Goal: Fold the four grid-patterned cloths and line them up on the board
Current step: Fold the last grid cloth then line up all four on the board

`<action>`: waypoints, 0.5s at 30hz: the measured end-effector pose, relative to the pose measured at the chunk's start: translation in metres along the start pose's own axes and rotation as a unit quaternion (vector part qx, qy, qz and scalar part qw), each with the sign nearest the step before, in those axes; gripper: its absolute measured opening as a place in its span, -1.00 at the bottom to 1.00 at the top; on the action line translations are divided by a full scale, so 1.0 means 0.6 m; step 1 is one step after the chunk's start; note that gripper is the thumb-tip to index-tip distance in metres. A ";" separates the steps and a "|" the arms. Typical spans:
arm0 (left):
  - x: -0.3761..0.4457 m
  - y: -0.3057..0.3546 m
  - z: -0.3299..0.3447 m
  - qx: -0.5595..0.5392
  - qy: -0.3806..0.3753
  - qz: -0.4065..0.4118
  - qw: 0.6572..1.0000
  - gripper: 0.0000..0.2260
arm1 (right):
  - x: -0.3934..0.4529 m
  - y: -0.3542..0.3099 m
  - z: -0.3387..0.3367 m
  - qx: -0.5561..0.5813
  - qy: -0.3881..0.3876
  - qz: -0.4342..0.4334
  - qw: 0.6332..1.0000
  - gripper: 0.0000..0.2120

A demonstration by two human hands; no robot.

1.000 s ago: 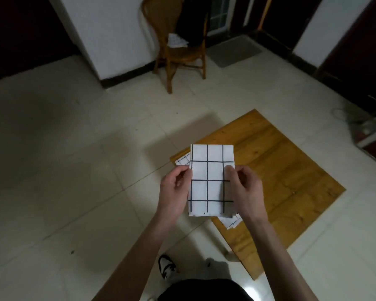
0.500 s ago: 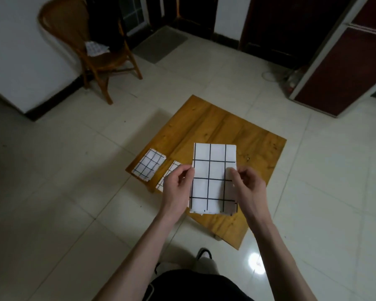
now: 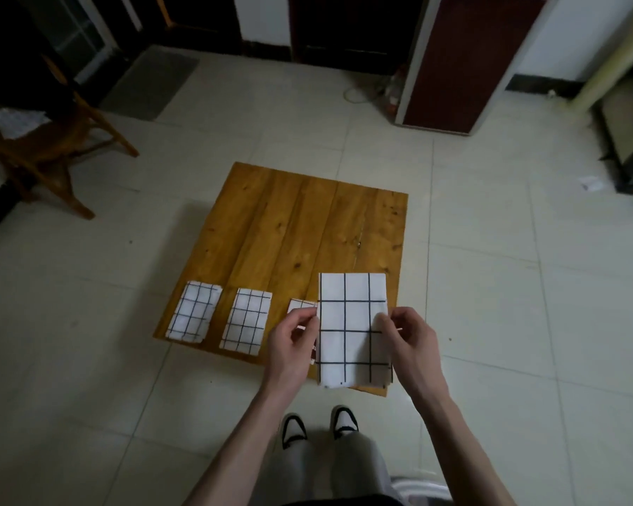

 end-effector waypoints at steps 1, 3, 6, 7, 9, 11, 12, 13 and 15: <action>0.008 -0.007 0.004 0.006 -0.007 -0.001 1.000 -0.84 | -0.002 0.012 -0.001 0.003 0.008 0.008 1.000 -0.89; 0.026 -0.027 0.013 0.015 -0.018 -0.006 1.000 -0.84 | -0.004 0.037 0.000 0.006 0.026 0.022 0.999 -0.89; 0.054 -0.064 0.028 0.027 -0.025 -0.019 0.999 -0.83 | -0.001 0.083 0.002 0.008 0.051 0.039 0.998 -0.90; 0.065 -0.078 0.034 0.030 -0.025 -0.023 0.999 -0.83 | 0.001 0.101 0.004 0.010 0.056 0.045 0.997 -0.91; 0.087 -0.111 0.048 0.039 -0.027 -0.033 0.998 -0.83 | 0.008 0.138 0.009 0.013 0.059 0.058 0.997 -0.92; 0.107 -0.148 0.068 0.047 -0.032 -0.044 0.997 -0.83 | 0.019 0.178 0.013 0.011 0.061 0.064 0.996 -0.93; 0.116 -0.168 0.078 0.052 -0.036 -0.049 0.997 -0.82 | 0.025 0.200 0.016 0.010 0.063 0.066 0.996 -0.94; 0.127 -0.190 0.089 0.058 -0.040 -0.052 0.996 -0.80 | 0.033 0.225 0.018 0.009 0.066 0.068 0.995 -0.95; 0.146 -0.234 0.112 0.078 -0.058 -0.049 0.994 -0.75 | 0.048 0.278 0.026 0.004 0.076 0.072 0.995 -0.97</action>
Point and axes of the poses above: each hand's wrist, its own x-axis towards the middle knuckle, its own z-axis out of the palm, y = z × x, the point moved 9 cm from there along x, towards the middle knuckle, and after that the axes turned 6 degrees about -z, right-handed, at the moved point
